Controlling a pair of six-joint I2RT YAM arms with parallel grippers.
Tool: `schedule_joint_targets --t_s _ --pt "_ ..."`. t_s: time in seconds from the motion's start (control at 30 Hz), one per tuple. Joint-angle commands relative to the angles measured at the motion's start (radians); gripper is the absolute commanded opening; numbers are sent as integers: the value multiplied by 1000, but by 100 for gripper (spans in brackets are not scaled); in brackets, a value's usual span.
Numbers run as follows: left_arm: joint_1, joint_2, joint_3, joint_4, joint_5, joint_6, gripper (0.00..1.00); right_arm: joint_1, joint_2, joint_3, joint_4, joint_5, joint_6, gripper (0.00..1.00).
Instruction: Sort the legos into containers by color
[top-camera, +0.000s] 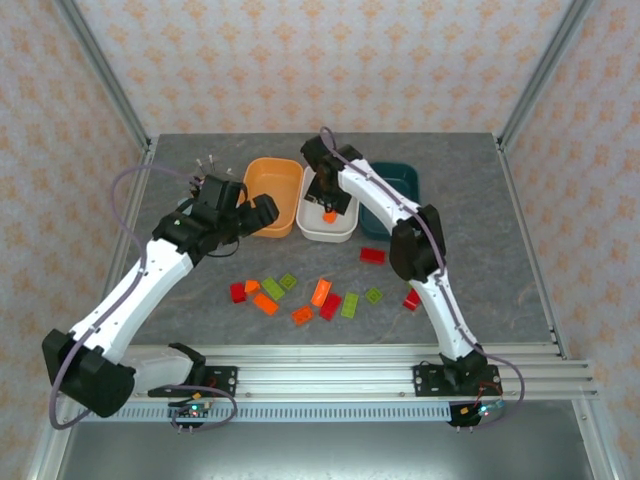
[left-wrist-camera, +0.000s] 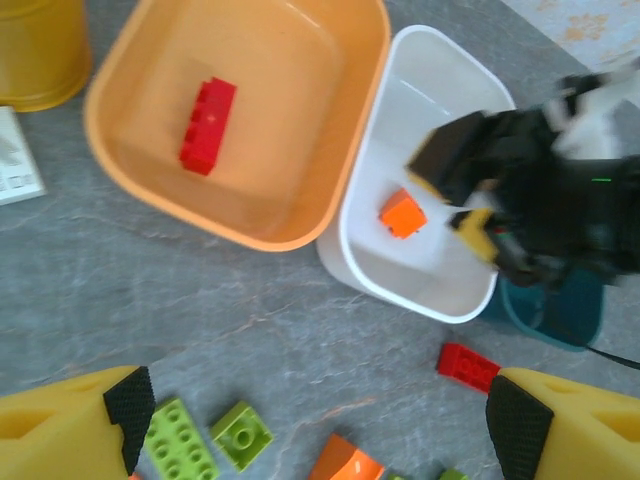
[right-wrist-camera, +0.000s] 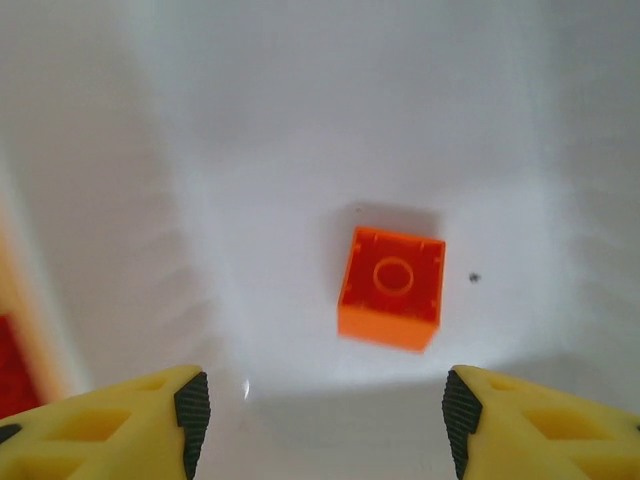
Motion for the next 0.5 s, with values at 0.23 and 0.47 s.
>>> schedule_joint_targets --t_s 0.23,0.47 --pt "74 -84 -235 -270 -34 -57 84 148 -826 -1041 928 -156 -427 70" --pt "73 -61 -372 -216 54 37 77 199 -1004 -1320 938 -161 -494 70"
